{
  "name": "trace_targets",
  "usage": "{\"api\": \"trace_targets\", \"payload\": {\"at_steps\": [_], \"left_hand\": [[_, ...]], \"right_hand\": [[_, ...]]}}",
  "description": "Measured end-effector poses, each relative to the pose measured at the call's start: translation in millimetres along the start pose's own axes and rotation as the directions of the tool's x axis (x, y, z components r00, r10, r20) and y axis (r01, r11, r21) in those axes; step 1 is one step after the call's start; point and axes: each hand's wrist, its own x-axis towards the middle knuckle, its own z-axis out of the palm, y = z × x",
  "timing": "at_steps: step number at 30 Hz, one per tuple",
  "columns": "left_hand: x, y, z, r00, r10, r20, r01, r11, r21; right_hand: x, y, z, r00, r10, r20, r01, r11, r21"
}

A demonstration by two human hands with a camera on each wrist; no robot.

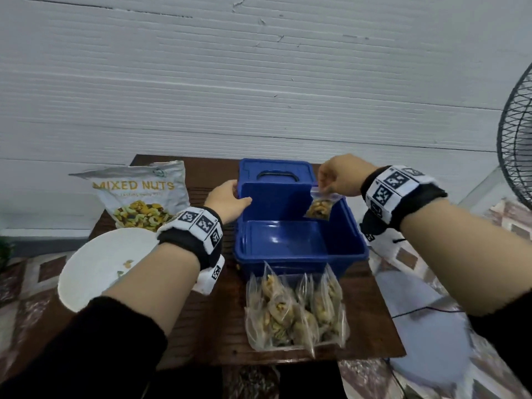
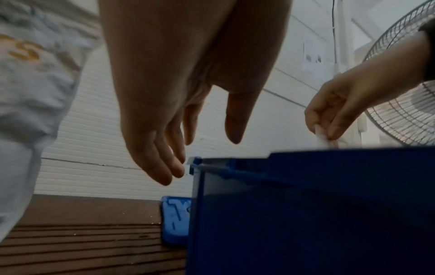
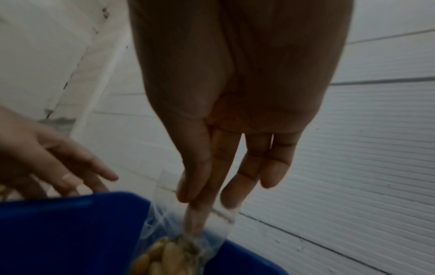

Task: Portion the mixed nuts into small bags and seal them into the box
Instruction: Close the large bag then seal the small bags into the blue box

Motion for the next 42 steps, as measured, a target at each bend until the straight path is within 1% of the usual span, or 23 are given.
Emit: {"api": "trace_targets", "payload": {"at_steps": [3,6,9,14,17,20,23,25,31,34,38,42], "left_hand": [[16,-2,5,0.998,-0.026,0.048,0.027,1.0,-0.014],[29,-7,10,0.998,-0.048,0.049,0.047,0.999,0.018],[37,-12,18,0.998,-0.057,0.03,0.057,0.998,0.022],[37,-17,30,0.998,-0.048,-0.039,0.047,0.998,-0.041],[39,-20,34,0.997,-0.048,-0.059,0.045,0.998,-0.05],[39,-22,35,0.997,-0.041,-0.07,0.038,0.998,-0.048],[39,-23,36,0.997,-0.035,-0.068,0.032,0.998,-0.05],[40,-24,36,0.997,-0.028,-0.071,0.025,0.999,-0.048],[40,-25,37,0.997,-0.037,-0.069,0.033,0.998,-0.061],[40,-25,36,0.996,-0.047,-0.07,0.042,0.997,-0.061],[38,-23,36,0.995,-0.061,-0.08,0.057,0.997,-0.051],[34,-24,34,0.987,-0.1,-0.129,0.092,0.994,-0.061]], "right_hand": [[26,5,9,0.996,-0.009,0.094,0.016,0.996,-0.084],[49,9,21,0.984,-0.016,0.176,0.049,0.982,-0.183],[63,13,31,0.967,-0.009,0.253,0.077,0.962,-0.26],[73,19,41,0.953,-0.011,0.304,0.106,0.949,-0.297],[75,23,46,0.956,-0.002,0.295,0.106,0.935,-0.337],[78,22,51,0.973,-0.009,0.23,0.105,0.907,-0.408],[80,20,54,0.976,0.037,0.216,0.075,0.869,-0.49],[81,22,56,0.98,0.045,0.194,0.062,0.856,-0.513],[80,23,57,0.981,0.036,0.191,0.07,0.852,-0.52],[76,23,54,0.981,0.023,0.191,0.075,0.868,-0.491],[67,24,44,0.989,-0.02,0.147,0.071,0.932,-0.356],[52,22,37,0.993,-0.052,0.105,0.072,0.977,-0.199]]}}
